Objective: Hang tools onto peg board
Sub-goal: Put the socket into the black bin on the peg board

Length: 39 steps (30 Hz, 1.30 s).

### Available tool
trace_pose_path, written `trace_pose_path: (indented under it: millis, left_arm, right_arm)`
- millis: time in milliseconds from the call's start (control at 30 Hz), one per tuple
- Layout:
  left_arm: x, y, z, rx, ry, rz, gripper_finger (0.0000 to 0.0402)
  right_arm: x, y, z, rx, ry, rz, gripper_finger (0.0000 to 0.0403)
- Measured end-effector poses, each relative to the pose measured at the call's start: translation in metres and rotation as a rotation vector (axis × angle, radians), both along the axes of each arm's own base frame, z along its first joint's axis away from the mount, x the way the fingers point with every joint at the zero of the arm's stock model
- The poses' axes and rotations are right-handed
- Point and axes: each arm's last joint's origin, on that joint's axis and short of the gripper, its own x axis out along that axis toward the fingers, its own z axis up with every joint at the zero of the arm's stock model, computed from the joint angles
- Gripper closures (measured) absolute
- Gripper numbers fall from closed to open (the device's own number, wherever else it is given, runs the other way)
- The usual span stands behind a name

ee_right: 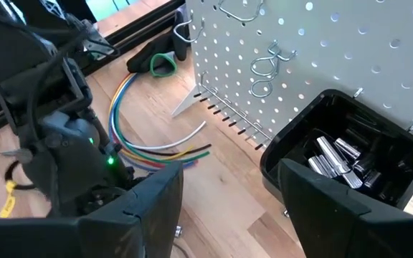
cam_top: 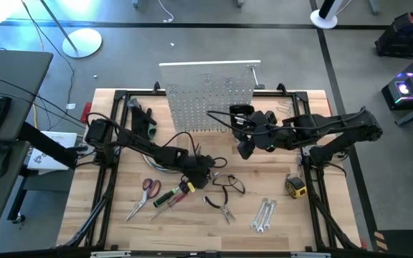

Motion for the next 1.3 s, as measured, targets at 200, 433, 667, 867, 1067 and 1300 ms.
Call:
trace_pose_path:
  millis: [200,433,667,867,1067,1300]
  left_arm:
    - [-0.003,0.001,-0.01,0.032,0.066,0.027,0.027]
    - [-0.002,0.01,-0.015,-0.036,0.105,0.04,0.0271]
    - [-0.005,0.009,-0.022,-0.071,0.164,0.054,0.033]
    - [0.004,0.009,-0.01,-0.121,0.183,0.174,0.0365]
    - [-0.001,0.019,0.011,-0.103,0.214,0.264,0.0365]
    - [-0.006,0.043,0.08,-0.15,-0.065,0.432,0.0365]
  right_arm:
    - [0.0,0.0,0.0,0.004,-0.003,-0.004,0.0179]
    - [0.0,0.0,0.0,0.004,-0.004,-0.005,0.0179]
    - [0.0,0.0,0.0,0.017,-0.011,-0.016,0.0179]
    - [0.0,0.0,0.0,0.019,-0.012,-0.013,0.0179]
    - [-0.004,-0.001,0.006,0.027,-0.015,0.019,0.0179]
    - [-0.016,-0.005,0.042,-0.043,-0.118,0.011,0.0179]
